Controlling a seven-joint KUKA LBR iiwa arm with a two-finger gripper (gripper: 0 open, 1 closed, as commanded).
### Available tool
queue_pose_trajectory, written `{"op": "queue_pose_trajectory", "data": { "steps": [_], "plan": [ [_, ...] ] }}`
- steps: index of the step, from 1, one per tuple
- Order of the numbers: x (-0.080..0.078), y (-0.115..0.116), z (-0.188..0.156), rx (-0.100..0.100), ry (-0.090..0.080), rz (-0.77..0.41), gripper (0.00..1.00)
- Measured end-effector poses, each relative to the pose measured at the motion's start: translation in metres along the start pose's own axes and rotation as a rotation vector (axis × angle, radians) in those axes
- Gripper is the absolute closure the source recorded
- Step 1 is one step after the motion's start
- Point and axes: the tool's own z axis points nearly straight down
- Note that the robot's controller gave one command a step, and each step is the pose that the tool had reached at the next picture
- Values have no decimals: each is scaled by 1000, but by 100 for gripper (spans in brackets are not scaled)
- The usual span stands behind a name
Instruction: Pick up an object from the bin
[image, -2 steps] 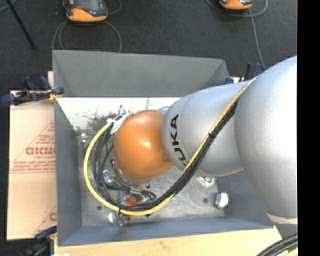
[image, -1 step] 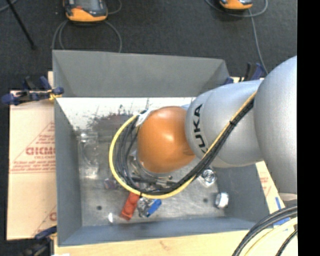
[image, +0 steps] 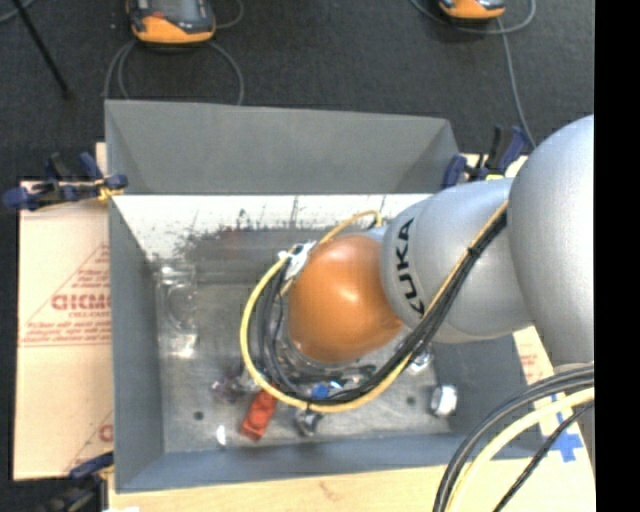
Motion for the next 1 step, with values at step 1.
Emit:
{"op": "queue_pose_trajectory", "data": {
  "steps": [1],
  "plan": [
    [-2,-1,-3,2,-4,5,100]
  ]
}}
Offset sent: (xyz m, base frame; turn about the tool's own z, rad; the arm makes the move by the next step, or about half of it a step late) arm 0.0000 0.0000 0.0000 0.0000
